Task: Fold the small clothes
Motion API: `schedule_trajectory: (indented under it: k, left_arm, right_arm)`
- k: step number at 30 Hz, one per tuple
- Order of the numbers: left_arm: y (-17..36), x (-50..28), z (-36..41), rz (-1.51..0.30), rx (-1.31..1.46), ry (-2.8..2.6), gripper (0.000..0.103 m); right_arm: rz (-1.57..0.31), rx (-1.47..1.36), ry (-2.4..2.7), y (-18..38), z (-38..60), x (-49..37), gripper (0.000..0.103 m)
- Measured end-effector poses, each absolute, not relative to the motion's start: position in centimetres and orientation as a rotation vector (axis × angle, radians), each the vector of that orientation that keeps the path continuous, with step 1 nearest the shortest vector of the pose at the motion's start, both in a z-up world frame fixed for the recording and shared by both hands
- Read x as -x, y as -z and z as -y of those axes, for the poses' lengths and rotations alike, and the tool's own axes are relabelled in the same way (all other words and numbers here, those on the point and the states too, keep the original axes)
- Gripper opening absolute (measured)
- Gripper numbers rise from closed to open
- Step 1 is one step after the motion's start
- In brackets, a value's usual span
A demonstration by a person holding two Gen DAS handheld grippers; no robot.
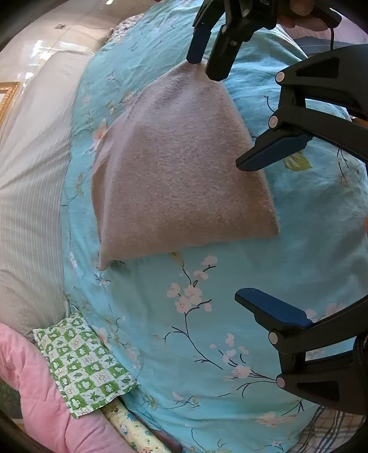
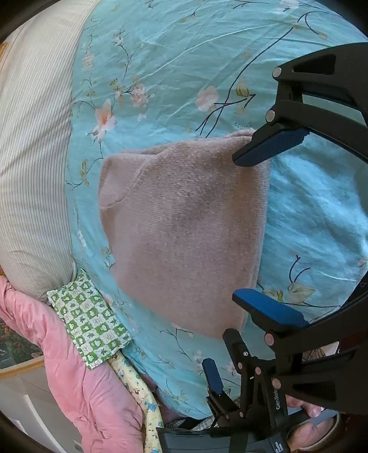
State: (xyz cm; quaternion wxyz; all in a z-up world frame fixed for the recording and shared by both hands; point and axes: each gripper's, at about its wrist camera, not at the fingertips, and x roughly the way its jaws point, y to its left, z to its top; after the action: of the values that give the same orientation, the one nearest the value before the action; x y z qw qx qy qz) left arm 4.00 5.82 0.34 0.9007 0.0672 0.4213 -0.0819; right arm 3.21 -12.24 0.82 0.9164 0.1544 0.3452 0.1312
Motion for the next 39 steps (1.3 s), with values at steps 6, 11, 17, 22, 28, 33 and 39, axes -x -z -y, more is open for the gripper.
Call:
schedule_trajectory:
  k: [6, 11, 17, 22, 28, 33, 39]
  left_arm:
    - [-0.5, -4.2, -5.7, -0.867, -0.138, 0.17, 0.085]
    - [-0.5, -4.5, -5.6, -0.87, -0.139, 0.17, 0.085]
    - [-0.5, -5.0, -5.7, -0.881, -0.126, 0.176, 0.085]
    - [-0.5, -5.1, -5.8, -0.881, -0.123, 0.179, 0.085]
    - [-0.5, -5.2, -5.9, -0.881, -0.121, 0.178, 0.086]
    - [-0.6, -5.2, -6.0, -0.878, -0.117, 0.178, 0.086]
    - [-0.7, -4.9, -5.9, -0.872, -0.108, 0.17, 0.086]
  right_arm:
    - [-0.712, -0.316, -0.269, -0.8, 12.3, -3.3, 0.088]
    - [-0.714, -0.316, -0.27, -0.8, 12.4, -3.5, 0.088]
    - [-0.72, -0.313, -0.269, -0.5, 12.6, -3.9, 0.089]
    - [-0.72, -0.303, -0.266, -0.3, 12.7, -4.0, 0.089]
    - [-0.72, -0.294, -0.259, -0.3, 12.6, -4.0, 0.089]
    - [-0.722, -0.281, -0.241, -0.4, 12.6, -4.1, 0.089]
    - [-0.722, -0.274, -0.227, -0.5, 12.4, -4.0, 0.089]
